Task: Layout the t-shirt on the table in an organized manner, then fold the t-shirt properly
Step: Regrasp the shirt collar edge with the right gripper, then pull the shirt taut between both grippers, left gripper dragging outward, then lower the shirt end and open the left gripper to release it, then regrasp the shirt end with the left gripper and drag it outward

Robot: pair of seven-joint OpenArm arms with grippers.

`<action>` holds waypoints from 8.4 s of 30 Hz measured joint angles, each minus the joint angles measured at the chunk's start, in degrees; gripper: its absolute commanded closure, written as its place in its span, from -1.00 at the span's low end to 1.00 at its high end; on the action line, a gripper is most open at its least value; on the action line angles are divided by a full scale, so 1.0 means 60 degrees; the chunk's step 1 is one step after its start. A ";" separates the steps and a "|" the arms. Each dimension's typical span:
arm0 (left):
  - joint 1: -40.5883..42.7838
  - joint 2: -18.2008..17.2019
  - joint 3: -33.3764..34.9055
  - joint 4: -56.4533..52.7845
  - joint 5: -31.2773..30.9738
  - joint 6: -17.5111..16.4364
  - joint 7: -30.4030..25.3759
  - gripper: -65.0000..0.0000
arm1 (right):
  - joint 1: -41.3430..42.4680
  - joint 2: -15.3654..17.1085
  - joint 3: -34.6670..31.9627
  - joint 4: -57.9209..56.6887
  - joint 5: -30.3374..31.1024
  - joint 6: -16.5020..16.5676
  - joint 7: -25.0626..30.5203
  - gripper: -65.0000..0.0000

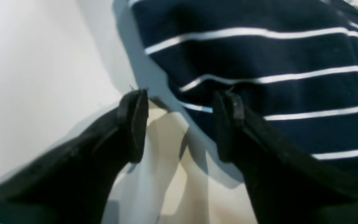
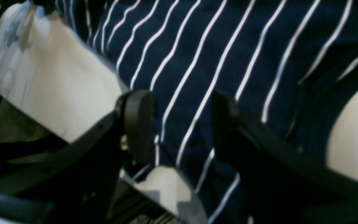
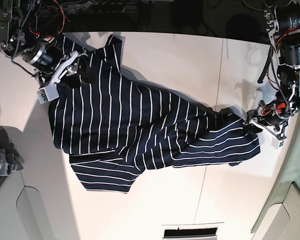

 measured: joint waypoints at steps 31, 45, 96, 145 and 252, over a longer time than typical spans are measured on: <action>0.0004 0.0459 0.0000 0.0000 0.0627 0.0506 -0.1308 1.00 | 0.0178 0.0000 -0.0004 -0.0889 -0.0648 -0.0328 0.1024 0.07; 0.0004 0.0106 0.0000 -0.0004 0.0452 -0.0044 -0.1038 1.00 | 0.1224 0.0867 0.3198 -0.0244 -0.1049 -0.1126 0.0415 1.00; 0.1122 -0.0423 -0.1089 0.5610 -0.1661 -0.1260 0.0772 1.00 | 0.1763 0.1220 -0.1075 -0.3224 -0.2565 -0.0142 0.2306 1.00; -0.1468 -0.0273 0.0146 -0.2193 0.0805 0.0291 -0.2204 -0.09 | 0.1854 0.1242 -0.0765 -0.3264 -0.1672 -0.0321 0.1807 0.46; -0.0044 0.0415 0.2080 -0.0171 0.3279 0.0208 -0.2659 1.00 | 0.2014 0.1661 -0.0732 -0.3264 -0.1563 -0.0295 0.2204 0.31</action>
